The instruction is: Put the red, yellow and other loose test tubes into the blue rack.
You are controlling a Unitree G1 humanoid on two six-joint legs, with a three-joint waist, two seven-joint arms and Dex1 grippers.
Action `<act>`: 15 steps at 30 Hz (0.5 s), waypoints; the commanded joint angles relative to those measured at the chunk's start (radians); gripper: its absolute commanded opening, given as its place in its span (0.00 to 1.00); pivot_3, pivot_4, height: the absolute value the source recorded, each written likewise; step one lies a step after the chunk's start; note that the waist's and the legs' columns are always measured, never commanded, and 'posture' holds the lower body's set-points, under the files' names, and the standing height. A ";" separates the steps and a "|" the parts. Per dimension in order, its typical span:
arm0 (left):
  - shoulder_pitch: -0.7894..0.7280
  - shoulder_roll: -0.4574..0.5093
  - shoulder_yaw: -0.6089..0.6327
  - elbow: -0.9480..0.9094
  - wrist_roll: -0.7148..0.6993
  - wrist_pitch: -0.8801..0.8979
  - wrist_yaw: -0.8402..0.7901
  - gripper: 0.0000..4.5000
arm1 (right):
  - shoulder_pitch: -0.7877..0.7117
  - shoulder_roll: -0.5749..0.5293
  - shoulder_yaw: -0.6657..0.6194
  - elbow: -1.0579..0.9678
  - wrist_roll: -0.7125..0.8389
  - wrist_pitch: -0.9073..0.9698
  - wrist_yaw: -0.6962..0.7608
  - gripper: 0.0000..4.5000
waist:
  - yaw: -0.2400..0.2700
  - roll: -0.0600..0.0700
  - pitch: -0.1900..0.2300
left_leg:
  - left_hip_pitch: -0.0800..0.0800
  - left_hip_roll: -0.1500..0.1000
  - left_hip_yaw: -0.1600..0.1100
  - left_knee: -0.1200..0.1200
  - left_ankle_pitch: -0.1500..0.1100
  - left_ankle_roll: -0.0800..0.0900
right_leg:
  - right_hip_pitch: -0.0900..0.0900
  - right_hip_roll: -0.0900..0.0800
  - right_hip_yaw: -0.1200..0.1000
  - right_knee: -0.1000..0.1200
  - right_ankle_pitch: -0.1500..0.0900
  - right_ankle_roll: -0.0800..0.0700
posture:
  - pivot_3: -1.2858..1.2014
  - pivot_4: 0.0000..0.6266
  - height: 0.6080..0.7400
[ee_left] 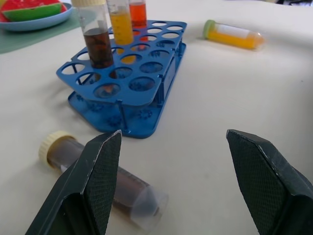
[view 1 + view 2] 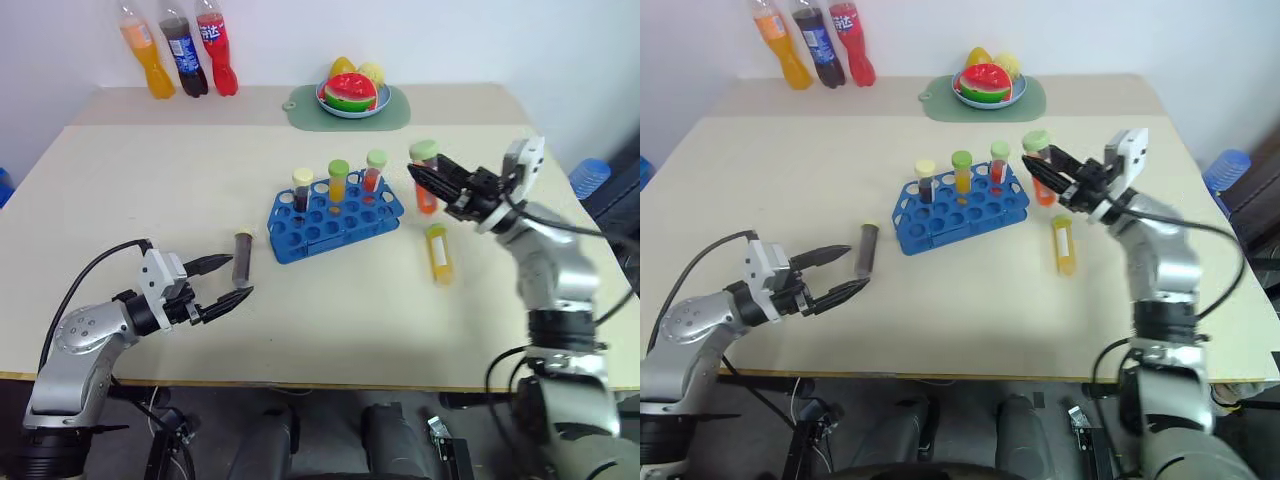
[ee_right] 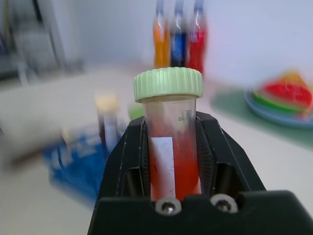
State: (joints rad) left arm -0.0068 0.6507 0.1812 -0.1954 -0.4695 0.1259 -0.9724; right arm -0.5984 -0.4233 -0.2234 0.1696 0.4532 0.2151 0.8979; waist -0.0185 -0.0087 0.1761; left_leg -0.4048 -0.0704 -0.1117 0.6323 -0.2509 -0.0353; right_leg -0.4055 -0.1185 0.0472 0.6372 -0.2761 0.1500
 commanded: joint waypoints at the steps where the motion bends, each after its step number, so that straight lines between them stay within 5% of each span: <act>1: -0.017 -0.011 0.017 -0.001 -0.014 -0.011 0.010 0.79 | 0.000 0.104 0.013 0.013 -0.065 -0.196 -0.118 0.17 | -0.001 0.000 0.000 | 0.000 0.000 0.000 0.000 0.000 0.000 | 0.000 0.000 0.000 0.000 0.000 0.000 | 0.52 0.24 1.00; 7: -0.028 -0.033 0.011 -0.006 -0.012 -0.003 0.027 0.79 | -0.072 0.247 0.047 0.245 -0.160 -0.441 -0.241 0.17 | -0.004 0.000 0.000 | 0.000 0.000 0.000 0.000 0.001 -0.002 | -0.003 0.000 0.000 0.004 0.000 0.000 | 0.52 0.24 1.00; 15: 0.000 -0.027 0.029 -0.031 -0.016 -0.001 0.037 0.79 | -0.134 0.289 0.062 0.456 -0.176 -0.569 -0.257 0.17 | -0.027 0.000 0.000 | 0.001 0.000 0.000 -0.001 0.003 -0.006 | -0.005 0.000 0.000 0.009 0.000 -0.001 | 0.52 0.24 1.00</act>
State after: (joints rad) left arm -0.0123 0.6175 0.1825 -0.1921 -0.4702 0.1283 -0.9400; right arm -0.7001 -0.1384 -0.1626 0.6071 0.2844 -0.3113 0.6458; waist -0.0460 -0.0084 0.1762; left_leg -0.4040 -0.0707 -0.1118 0.6314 -0.2475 -0.0410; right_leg -0.4102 -0.1182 0.0474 0.6465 -0.2764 0.1494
